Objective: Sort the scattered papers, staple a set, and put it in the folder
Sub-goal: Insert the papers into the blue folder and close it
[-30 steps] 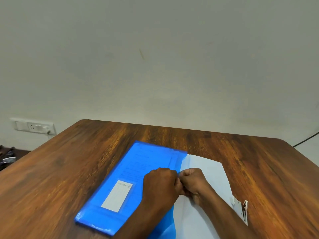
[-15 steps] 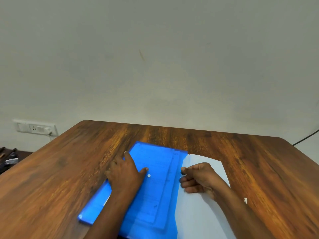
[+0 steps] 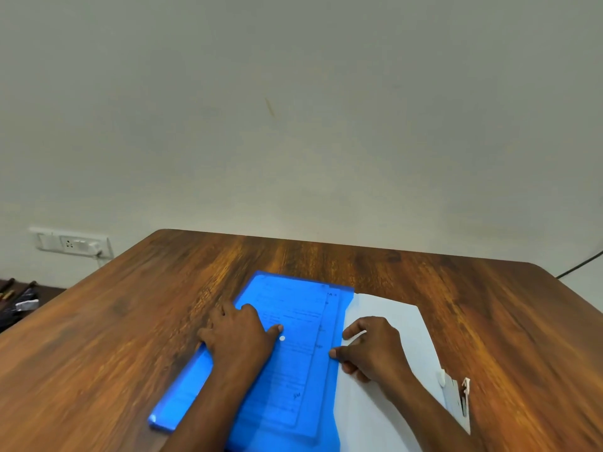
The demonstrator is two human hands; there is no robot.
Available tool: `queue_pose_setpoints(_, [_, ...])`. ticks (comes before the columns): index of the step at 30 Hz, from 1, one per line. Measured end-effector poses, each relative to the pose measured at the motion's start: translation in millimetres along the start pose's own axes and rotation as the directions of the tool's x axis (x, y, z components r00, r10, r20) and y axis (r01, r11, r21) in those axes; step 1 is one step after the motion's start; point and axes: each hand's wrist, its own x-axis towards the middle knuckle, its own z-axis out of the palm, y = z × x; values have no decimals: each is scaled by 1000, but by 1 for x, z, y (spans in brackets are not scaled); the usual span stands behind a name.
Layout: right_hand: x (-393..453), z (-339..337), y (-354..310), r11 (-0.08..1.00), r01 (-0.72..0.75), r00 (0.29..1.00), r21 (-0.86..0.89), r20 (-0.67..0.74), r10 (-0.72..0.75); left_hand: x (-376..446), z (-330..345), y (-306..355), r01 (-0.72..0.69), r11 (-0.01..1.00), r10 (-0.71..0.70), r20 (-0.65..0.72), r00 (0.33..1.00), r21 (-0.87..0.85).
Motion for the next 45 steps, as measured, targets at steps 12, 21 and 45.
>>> queue_pose_setpoints(12, [31,-90,37,843,-85,963,-530,-261,-67,-2,-12,-5,46,997,-48,28,998,64])
queue_pose_setpoints(21, [15,-93,19,818,-42,989,-574,-138,-46,-2,-17,-12,51,995,-53,19,998,84])
queue_pose_setpoints(45, [13,-55,29,893,69,967,-444,-192,-170,-96,-54,-10,-331,920,306,144,941,208])
